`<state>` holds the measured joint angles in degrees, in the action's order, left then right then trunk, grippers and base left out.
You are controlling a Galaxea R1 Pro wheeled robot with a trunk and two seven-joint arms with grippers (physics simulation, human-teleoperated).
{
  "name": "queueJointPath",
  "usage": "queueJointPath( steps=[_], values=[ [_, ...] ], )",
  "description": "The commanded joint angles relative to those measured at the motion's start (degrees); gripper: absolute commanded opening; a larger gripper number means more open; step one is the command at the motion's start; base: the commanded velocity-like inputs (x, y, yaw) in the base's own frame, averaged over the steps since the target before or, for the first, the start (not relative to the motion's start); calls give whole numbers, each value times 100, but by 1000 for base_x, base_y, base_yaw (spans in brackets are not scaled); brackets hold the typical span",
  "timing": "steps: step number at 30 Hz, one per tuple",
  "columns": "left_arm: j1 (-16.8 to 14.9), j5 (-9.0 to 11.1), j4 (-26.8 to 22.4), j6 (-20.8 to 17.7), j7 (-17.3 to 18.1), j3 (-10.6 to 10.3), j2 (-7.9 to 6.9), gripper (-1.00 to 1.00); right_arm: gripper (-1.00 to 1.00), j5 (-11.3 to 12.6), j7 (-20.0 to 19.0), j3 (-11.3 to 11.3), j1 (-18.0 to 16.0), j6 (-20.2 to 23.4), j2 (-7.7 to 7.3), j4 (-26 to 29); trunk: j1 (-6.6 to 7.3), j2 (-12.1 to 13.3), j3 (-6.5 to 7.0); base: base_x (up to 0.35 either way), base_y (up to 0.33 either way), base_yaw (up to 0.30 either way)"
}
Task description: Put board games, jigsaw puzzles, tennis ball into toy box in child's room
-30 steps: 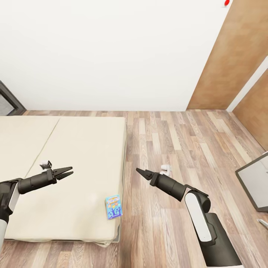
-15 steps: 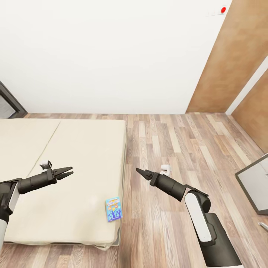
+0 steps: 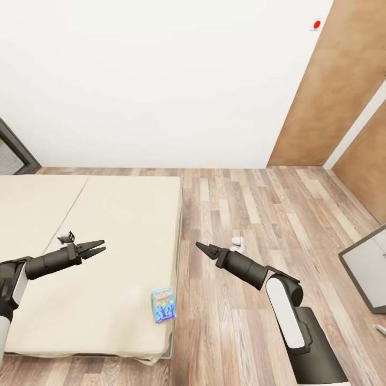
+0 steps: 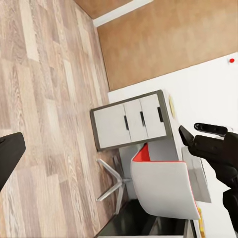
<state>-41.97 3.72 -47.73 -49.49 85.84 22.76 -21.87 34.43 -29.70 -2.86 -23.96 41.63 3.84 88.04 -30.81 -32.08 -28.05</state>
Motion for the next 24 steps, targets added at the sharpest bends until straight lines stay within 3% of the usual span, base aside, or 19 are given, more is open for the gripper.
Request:
queueJointPath(
  steps=[1, 24],
  values=[
    [-3, -1, 0, -60, 21, 1, -1, 100, 100, 20, -1, 6, -4, 38, 3, 3, -2, -7, 3, 0, 0, 0],
    [1, -10, 0, -60, 19, 1, 2, 100, 100, 20, -6, 13, -4, 38, -4, 8, -2, -7, 222, 0, 0, 0]
  ],
)
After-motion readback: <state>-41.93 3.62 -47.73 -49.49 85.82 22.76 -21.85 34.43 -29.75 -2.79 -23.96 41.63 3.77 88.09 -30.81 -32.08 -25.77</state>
